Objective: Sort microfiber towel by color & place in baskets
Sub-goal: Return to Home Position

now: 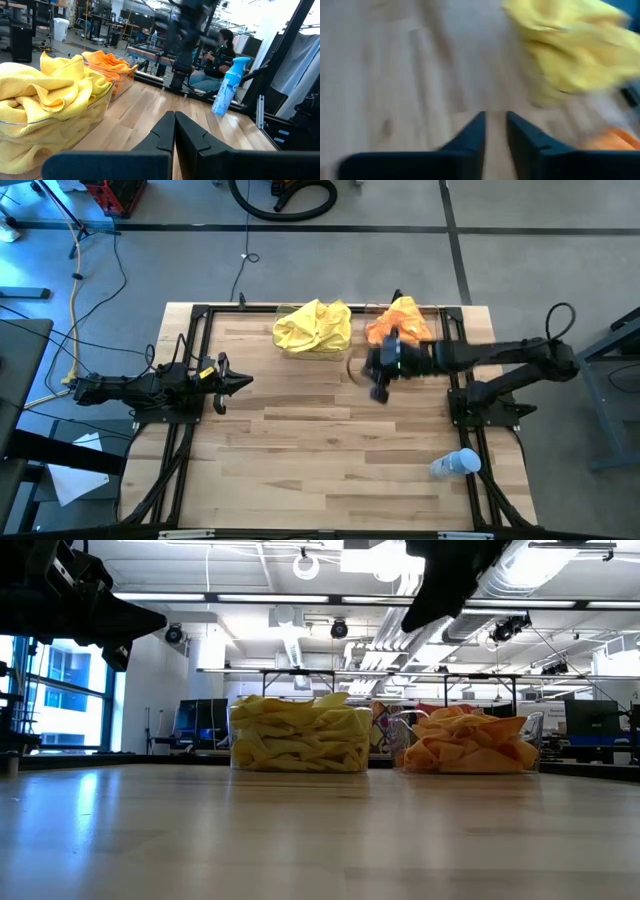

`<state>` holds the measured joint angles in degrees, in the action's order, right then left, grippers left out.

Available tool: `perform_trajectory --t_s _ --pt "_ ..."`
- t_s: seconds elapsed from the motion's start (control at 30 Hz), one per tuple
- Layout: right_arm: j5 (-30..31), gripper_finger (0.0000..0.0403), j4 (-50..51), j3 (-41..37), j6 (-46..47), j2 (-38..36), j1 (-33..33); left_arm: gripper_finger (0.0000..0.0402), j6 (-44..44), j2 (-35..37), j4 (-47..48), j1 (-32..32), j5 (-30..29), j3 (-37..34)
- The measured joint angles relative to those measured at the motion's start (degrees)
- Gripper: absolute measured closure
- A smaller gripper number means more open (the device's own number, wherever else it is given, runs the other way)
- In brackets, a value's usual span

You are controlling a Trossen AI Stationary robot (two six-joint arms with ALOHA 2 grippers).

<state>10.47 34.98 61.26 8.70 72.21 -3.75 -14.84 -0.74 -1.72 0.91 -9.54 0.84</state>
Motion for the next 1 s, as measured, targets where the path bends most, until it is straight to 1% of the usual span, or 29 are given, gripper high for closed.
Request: perform_trajectory --t_s 0.07,0.1,0.13,0.23,0.33,0.43,0.57,0.7,0.9,1.0 --pt "-0.78 0.0374 -4.71 -4.0 -1.84 -0.56 2.95 0.0402 -0.01 -0.01 0.0 -0.01 -0.02 0.0" --pt "-1.08 0.0388 -7.28 -6.55 -2.51 -1.0 4.18 0.0402 -0.02 0.01 0.0 0.0 0.0 0.0" --pt "-1.26 0.0391 -10.96 -9.3 -2.75 -1.59 5.39 0.0402 -0.02 -0.02 0.0 -0.02 0.0 0.0" --pt "-3.27 0.0379 -23.07 -18.23 -2.81 -4.25 8.29 0.0401 -0.01 0.0 0.0 -0.02 0.0 -0.01" --pt "-6.24 0.0392 -31.81 -26.25 -4.28 -7.88 9.71 0.0402 -0.01 0.0 0.0 0.0 0.0 -0.02" --pt "-6.97 0.0398 -35.53 -32.14 -3.02 -13.26 9.9 0.0402 -0.02 0.01 -0.01 -0.02 -0.02 -0.02" --pt "-7.59 0.0401 -36.48 -39.26 -1.22 -21.98 10.68 0.0402 0.0 0.01 0.0 0.0 0.0 -0.02" --pt "-6.41 0.0402 -37.85 -44.74 -1.01 -30.87 11.33 0.0401 0.01 -0.01 0.0 -0.02 0.0 -0.02" --pt "-6.12 0.0402 -51.9 -53.69 -2.7 -40.61 11.26 0.0401 -0.02 0.0 0.0 -0.02 -0.02 -0.02" --pt "-4.5 0.0402 -56.68 -58.02 -2.73 -44.61 11.26 0.0401 -0.01 0.0 0.0 -0.02 -0.01 -0.02"
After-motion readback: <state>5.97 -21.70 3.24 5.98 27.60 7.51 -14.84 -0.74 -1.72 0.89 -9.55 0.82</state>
